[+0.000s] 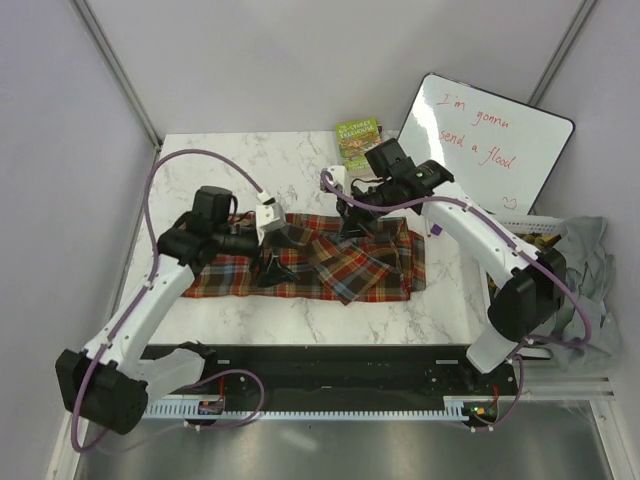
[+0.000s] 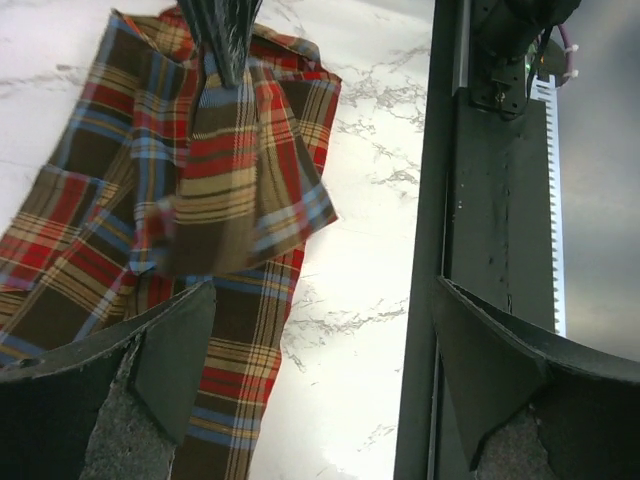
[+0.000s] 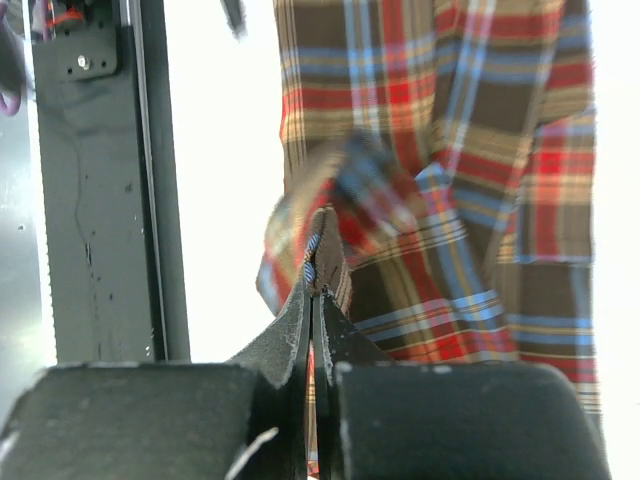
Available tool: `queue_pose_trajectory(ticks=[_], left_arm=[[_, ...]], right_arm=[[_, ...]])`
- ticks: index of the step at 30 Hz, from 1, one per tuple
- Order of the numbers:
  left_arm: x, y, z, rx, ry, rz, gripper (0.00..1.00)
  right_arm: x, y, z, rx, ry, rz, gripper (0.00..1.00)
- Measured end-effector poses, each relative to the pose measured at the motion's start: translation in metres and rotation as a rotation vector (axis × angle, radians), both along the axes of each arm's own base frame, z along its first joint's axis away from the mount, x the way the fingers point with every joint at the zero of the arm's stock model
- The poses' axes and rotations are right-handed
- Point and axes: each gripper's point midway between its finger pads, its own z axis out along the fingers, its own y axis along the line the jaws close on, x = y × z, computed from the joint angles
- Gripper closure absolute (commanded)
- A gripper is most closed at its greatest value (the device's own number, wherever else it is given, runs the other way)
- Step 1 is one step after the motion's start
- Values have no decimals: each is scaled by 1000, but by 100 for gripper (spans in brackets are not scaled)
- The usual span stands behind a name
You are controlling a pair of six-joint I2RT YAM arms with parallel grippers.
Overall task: Fold and stack the long sleeve shirts
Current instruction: Fold the shirt
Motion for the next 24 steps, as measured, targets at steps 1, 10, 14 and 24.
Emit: queue_pose_trajectory(ticks=[1,10,14,24], left_arm=[[4,-7,-4,15,29,-9,5],[37,-41,3,29,18,-45,0],[32,-56,0,42,-3,-92,2],[39,-80,-14,82,-14,-117,31]], right_arm=[[1,0,7,11,-16,0,100],[-5,-3,34,55,-96,16,100],[-8,-4,41,71,-126,36,100],[-14,-7,54,98,-184,74,100]])
